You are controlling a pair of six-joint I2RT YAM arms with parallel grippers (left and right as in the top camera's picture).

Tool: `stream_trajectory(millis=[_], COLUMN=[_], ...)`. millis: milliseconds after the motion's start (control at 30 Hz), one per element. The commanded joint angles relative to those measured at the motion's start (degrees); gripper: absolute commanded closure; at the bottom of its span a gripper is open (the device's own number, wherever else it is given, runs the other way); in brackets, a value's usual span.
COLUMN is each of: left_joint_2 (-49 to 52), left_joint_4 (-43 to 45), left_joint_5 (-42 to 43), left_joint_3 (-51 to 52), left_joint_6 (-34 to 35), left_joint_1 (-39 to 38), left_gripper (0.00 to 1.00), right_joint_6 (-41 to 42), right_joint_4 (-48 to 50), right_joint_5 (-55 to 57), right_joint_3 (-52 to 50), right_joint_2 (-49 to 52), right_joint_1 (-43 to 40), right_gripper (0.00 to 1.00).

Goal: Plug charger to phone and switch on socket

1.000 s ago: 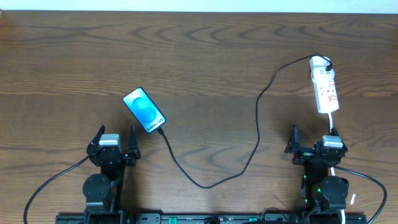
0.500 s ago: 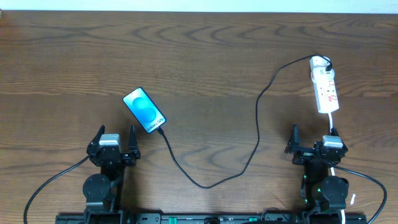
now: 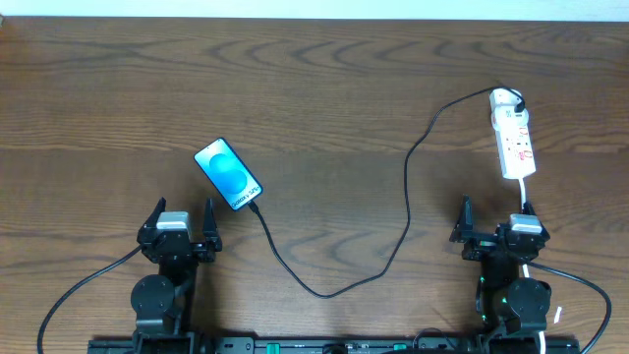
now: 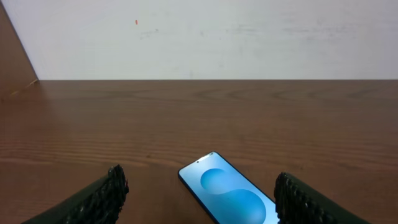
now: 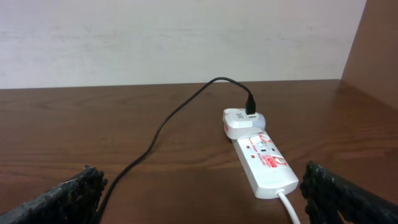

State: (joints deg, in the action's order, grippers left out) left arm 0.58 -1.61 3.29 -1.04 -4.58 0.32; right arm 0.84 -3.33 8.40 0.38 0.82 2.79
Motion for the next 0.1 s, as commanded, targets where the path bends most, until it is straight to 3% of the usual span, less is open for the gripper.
stream_trajectory(millis=[0,67], left_joint_2=[-0.3,-0.3], left_joint_4=[-2.2,-2.2], left_joint_5=[0.6,0.6], left_joint_3=[0.8,0.8], left_joint_6=[-0.8,-0.7], left_joint_1=[0.3,0.3], left_gripper=[0.22,0.22], right_joint_6=[0.6,0.6], right_joint_4=[-0.2,-0.2], right_joint_5=[0.2,0.2], right_joint_3=[-0.1,-0.1], right_joint_2=[-0.5,-0.5], right_joint_1=[0.6,0.6], right_gripper=[0.01,0.01])
